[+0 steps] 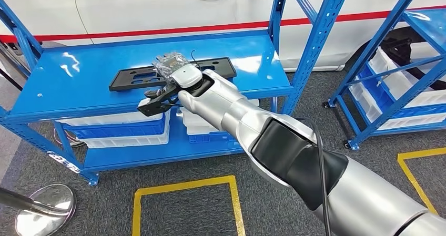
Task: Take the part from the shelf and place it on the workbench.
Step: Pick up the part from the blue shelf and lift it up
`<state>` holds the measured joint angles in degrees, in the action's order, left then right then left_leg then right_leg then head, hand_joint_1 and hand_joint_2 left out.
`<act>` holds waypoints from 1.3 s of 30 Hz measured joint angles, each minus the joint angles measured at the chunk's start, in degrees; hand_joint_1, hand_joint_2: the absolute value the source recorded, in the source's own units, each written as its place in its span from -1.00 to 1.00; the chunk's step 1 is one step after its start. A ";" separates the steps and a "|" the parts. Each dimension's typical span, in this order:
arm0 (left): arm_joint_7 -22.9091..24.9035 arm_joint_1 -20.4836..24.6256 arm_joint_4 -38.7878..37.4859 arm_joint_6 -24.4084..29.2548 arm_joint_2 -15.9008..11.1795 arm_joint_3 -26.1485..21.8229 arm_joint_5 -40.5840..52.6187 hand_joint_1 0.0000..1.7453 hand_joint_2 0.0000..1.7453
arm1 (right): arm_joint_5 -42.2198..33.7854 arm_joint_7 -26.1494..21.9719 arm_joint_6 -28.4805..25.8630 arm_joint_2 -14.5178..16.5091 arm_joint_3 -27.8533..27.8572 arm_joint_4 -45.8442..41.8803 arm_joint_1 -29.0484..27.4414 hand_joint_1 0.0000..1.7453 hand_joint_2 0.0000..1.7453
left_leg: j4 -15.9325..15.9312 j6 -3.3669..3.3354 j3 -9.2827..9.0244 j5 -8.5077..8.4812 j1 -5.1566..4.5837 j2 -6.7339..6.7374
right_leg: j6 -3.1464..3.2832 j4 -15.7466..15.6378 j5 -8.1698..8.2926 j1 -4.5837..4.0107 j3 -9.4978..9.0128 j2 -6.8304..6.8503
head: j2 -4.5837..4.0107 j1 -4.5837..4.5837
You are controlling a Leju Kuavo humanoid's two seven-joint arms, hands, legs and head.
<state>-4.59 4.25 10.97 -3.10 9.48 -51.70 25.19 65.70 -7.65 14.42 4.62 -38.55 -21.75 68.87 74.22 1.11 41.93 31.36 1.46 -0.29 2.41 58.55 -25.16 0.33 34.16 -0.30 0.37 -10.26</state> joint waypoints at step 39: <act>2.35 -1.19 0.00 -0.49 -2.05 -1.07 2.25 -1.00 -1.00 | -3.08 2.06 -1.21 -1.93 -0.27 1.92 -1.84 -1.00 -1.00 | -15.27 -1.82 -5.67 -7.42 -0.37 0.04 | -1.80 1.08 -1.95 -0.33 -0.33 -0.11 | 0.01 -0.03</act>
<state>-2.24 3.06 10.97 -3.58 7.43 -52.77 27.44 62.62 -5.59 13.21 2.69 -38.82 -19.83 67.03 58.95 -0.71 36.26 23.94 1.10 -0.25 0.61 59.63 -27.11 0.00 33.83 -0.41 0.38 -10.28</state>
